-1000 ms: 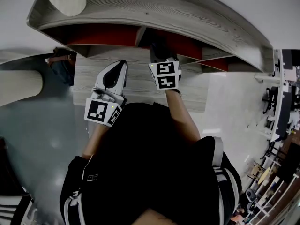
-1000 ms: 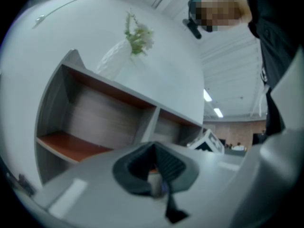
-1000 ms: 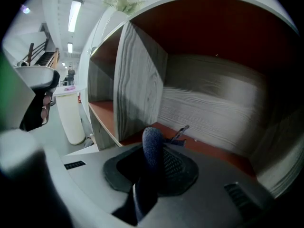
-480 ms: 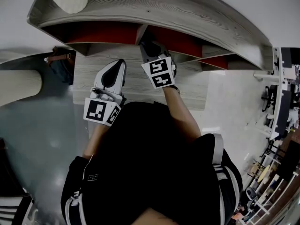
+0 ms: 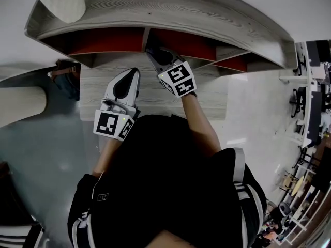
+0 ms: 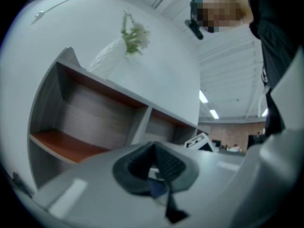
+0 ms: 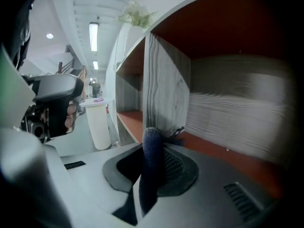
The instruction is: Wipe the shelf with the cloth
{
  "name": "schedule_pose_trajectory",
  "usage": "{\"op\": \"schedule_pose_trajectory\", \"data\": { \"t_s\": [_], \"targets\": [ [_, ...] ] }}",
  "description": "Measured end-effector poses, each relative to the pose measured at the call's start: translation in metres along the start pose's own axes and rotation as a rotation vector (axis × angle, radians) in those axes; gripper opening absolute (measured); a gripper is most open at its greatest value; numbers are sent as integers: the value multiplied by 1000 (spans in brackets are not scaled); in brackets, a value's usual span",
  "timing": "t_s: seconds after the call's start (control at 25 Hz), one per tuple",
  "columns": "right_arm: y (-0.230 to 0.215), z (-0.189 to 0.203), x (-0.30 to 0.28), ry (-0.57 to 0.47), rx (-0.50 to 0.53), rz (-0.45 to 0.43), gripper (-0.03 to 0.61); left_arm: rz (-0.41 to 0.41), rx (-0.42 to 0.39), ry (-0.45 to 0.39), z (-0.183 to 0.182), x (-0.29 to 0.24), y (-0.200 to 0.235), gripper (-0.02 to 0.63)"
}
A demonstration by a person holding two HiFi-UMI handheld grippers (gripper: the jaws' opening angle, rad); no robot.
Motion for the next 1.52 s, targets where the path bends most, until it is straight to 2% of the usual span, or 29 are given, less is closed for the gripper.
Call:
{"op": "schedule_pose_trajectory", "data": {
  "t_s": [0.2, 0.4, 0.6, 0.76, 0.84, 0.96, 1.12, 1.52],
  "targets": [
    [-15, 1, 31, -114, -95, 107, 56, 23, -13, 1, -4, -6, -10, 5],
    [-51, 3, 82, -209, -216, 275, 57, 66, -27, 10, -4, -18, -23, 5],
    [-92, 23, 129, -188, -300, 478, 57, 120, -34, 22, -4, -33, -39, 5],
    [-119, 47, 158, -122, -350, 649, 57, 160, -47, 26, -6, -44, -53, 5],
    [-127, 60, 164, -81, -373, 703, 57, 178, -51, 29, -6, -48, -58, 5],
    [-135, 80, 156, -5, -404, 729, 57, 197, -52, 35, -5, -53, -65, 5],
    [-145, 98, 131, 84, -427, 715, 57, 208, -58, 42, -5, -53, -70, 5],
    [-154, 92, 106, 254, -361, 679, 57, 182, -51, 53, -1, -48, -61, 5]
  ]
}}
Point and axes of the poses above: the fingertips, and each gripper's own axes: x backward along the fingers, y to its left, z out of its underside, the point moved 4 cm from there along x, backward along the fingers, and after that the axes turned 14 degrees about y, right-handed, at the moved point
